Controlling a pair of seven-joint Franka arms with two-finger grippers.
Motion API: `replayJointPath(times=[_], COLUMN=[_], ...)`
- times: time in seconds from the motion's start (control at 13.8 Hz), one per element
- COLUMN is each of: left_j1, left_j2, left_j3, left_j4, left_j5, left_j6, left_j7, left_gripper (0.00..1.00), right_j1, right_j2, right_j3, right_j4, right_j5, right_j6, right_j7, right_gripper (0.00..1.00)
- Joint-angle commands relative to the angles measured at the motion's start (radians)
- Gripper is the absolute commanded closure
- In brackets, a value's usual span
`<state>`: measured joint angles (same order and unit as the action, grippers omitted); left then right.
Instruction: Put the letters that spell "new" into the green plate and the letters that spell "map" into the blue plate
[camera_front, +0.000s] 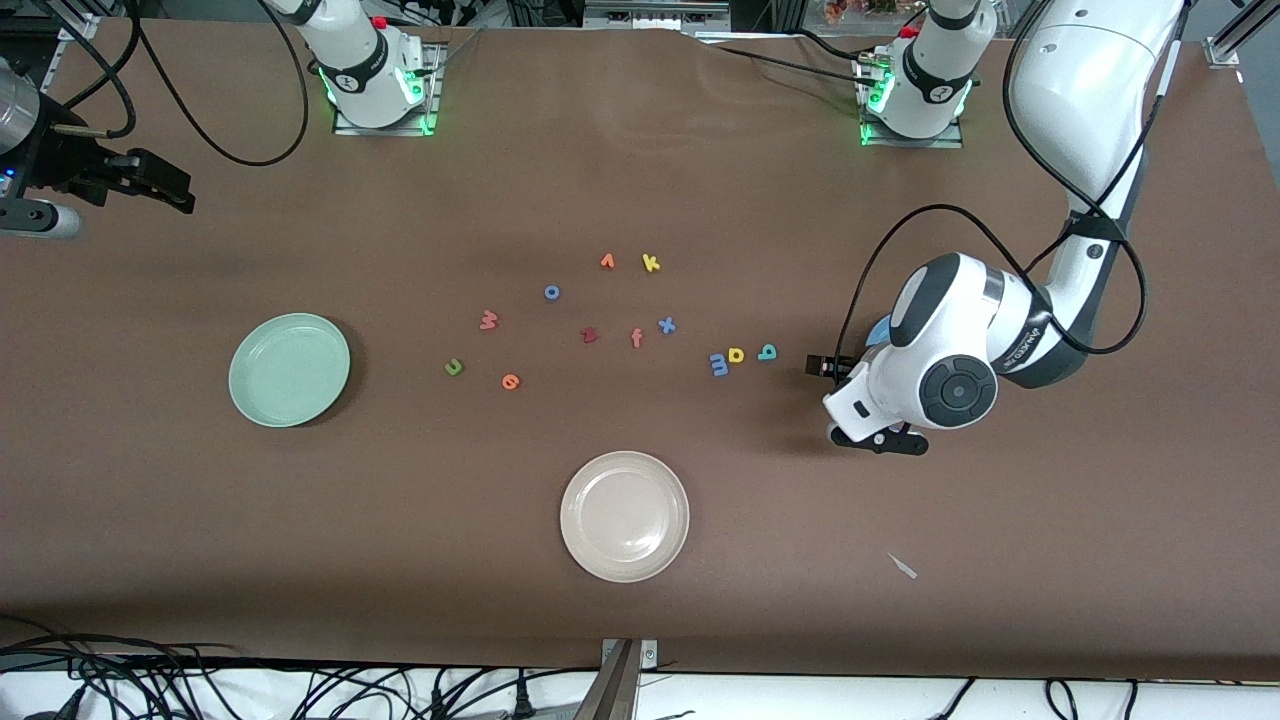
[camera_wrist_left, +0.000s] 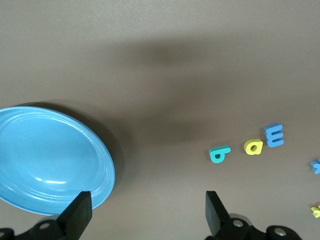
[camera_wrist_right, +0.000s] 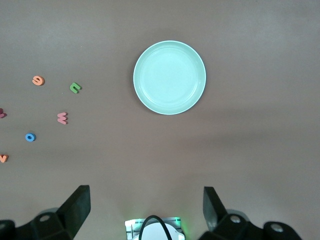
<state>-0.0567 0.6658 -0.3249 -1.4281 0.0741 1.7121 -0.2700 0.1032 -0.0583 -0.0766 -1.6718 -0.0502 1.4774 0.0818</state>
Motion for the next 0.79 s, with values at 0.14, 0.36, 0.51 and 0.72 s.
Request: replayJointPath(times=[0.14, 0.36, 0.51, 0.72], left_j1=[-0.008, -0.008, -0.008, 0.001], left_j2=[-0.009, -0.011, -0.011, -0.038], left_j3=[0.006, 0.004, 0.006, 0.007], left_j4=[0.005, 0.005, 0.006, 0.089], left_j5=[0.029, 0.029, 0.029, 0.029], left_j6=[-0.006, -0.006, -0.008, -0.008], left_j7=[0.006, 0.006, 0.006, 0.011], left_gripper=[0.0, 0.0, 0.0, 0.0], right_j1=[-0.002, -0.004, -0.002, -0.002], right_j2=[-0.008, -0.008, -0.008, -0.008], right_j3=[-0.003, -0.003, -0.003, -0.003], right_j4=[-0.009, -0.009, -0.009, -0.009], right_j5=[0.016, 0.016, 0.016, 0.016], right_j6=[-0.005, -0.005, -0.006, -0.008], right_j7=[-0.013, -0.013, -0.013, -0.013], right_gripper=[0.0, 0.0, 0.0, 0.0])
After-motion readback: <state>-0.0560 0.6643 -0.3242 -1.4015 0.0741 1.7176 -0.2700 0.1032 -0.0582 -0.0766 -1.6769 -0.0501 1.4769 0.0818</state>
